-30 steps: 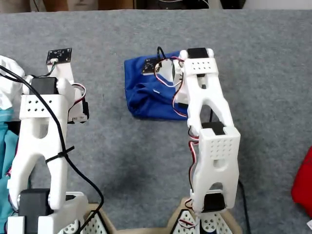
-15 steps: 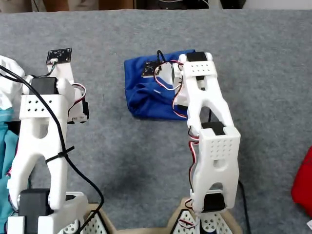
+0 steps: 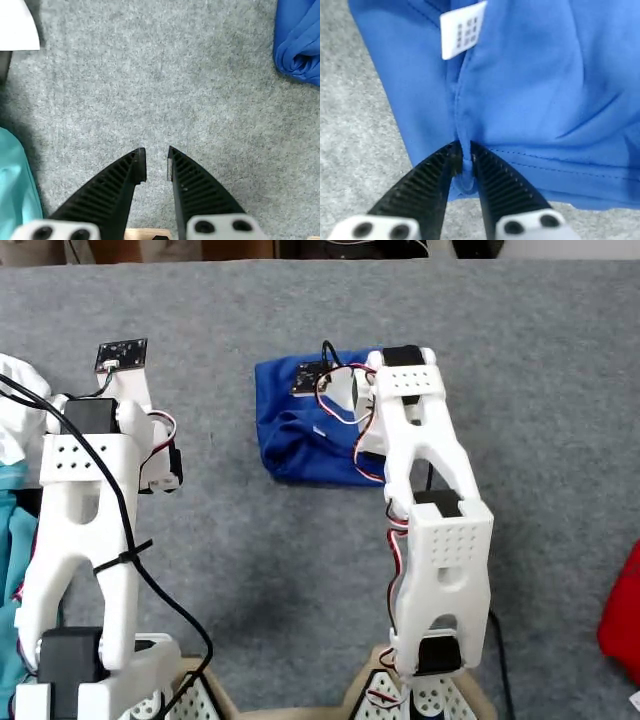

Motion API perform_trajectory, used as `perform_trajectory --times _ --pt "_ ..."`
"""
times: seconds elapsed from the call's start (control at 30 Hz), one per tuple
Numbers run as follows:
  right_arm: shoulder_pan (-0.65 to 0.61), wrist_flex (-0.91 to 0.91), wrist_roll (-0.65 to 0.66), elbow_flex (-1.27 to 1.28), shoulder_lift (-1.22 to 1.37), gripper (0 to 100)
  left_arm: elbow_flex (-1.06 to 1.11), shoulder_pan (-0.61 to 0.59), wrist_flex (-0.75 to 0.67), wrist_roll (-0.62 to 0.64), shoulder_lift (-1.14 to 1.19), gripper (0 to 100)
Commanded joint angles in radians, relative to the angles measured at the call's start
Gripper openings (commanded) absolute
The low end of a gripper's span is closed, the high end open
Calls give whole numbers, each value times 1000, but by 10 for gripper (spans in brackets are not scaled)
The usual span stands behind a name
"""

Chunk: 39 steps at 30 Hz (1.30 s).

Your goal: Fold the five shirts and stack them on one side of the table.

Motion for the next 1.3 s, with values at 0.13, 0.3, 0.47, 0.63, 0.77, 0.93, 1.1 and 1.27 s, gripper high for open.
perform_trajectory --times 0.13,0.3,0.47,0.63,0.77,0.93,1.1,1.27 --pt "51 140 -5 -202 -21 9 -12 -8 -12 -3 -42 85" --pt "85 209 0 -274 -19 9 -12 -8 -12 -3 -44 85" --pt "131 232 31 -268 -19 9 -12 -11 -11 -3 -44 85" --pt "139 252 54 -269 -19 9 -12 -6 -11 -3 -45 85" --pt "140 252 55 -268 -18 10 -12 -5 -11 -3 -45 85" --pt "139 250 55 -269 -18 37 -12 -3 -12 -3 -45 85" --pt "122 282 52 -331 -25 194 -14 -3 -68 15 -44 85" --pt "94 356 -2 -541 -28 239 -23 32 -184 100 -33 46"
